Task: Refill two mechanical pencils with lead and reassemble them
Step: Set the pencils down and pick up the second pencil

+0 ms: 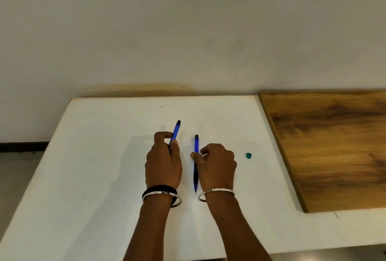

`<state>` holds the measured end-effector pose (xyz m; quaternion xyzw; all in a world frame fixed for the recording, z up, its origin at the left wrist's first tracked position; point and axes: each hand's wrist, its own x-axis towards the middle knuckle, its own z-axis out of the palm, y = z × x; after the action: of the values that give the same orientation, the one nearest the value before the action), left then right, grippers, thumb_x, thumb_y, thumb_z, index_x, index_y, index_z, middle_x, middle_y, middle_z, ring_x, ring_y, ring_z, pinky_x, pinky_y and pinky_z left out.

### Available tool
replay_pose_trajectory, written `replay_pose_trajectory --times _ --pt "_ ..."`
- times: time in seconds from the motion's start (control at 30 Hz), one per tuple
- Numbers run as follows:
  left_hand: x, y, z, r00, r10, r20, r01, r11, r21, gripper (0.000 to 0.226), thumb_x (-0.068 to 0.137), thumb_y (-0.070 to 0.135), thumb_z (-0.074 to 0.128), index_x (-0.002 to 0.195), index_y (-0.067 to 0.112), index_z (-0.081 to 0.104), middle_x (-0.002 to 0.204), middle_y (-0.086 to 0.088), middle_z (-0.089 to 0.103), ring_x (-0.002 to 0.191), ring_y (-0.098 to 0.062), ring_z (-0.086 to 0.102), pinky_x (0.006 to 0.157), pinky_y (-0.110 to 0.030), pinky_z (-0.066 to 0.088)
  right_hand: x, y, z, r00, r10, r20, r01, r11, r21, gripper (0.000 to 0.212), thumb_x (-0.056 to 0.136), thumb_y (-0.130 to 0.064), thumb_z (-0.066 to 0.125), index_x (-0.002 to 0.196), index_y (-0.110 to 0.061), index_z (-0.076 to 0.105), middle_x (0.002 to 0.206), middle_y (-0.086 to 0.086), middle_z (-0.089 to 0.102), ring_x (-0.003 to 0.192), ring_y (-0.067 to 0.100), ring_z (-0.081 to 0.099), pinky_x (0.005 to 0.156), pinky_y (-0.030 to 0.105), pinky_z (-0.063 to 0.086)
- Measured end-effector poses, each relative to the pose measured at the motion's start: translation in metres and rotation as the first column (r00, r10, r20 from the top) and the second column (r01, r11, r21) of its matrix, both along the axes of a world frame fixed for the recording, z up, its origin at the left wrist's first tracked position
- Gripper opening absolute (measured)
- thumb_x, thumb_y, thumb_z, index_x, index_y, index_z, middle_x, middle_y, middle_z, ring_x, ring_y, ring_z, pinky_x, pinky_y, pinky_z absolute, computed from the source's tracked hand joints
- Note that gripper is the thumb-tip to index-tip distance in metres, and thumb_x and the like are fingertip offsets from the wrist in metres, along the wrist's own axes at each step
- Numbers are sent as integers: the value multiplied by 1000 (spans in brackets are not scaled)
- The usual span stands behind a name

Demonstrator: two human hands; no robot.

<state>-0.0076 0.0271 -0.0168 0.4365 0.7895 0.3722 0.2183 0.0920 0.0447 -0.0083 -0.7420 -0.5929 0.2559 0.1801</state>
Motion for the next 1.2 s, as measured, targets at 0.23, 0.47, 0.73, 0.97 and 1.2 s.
replay_pose_trajectory --times 0.23,0.47,0.73,0.97,1.2 --pt "0 -1 1 995 -94 44 93 995 24 24 100 29 38 117 16 49 76 -10 64 65 -27 61 54 -30 44 32 15 11 889 -140 -437 197 976 88 18 83 -28 73 76 -11 73 64 3 72 57 17 70 64 35 61" --pt "16 0 2 956 -287 57 286 958 33 26 98 44 34 109 29 51 53 4 44 45 -12 41 44 -27 36 60 25 21 637 -240 -732 296 954 -55 12 84 -28 72 80 -17 75 66 1 74 53 10 68 48 16 51" --pt "29 1 5 900 -430 72 428 903 47 41 86 61 36 106 38 63 57 -7 52 54 -20 51 54 -34 44 74 26 22 490 -180 -853 213 973 -83 14 81 -23 76 86 -11 77 71 7 72 60 16 66 57 23 54" --pt "39 5 3 895 -444 51 441 896 51 42 86 62 34 105 38 63 50 7 40 47 -9 38 51 -27 37 86 29 14 540 -131 -832 138 988 -66 19 82 -18 73 96 -5 74 80 16 73 64 18 67 63 26 57" --pt "47 6 3 886 -463 8 463 886 27 40 88 60 33 106 40 62 48 7 38 45 -9 37 49 -23 33 92 29 12 568 -92 -818 123 992 -27 17 89 -14 64 98 0 68 84 21 72 62 24 67 69 36 60"
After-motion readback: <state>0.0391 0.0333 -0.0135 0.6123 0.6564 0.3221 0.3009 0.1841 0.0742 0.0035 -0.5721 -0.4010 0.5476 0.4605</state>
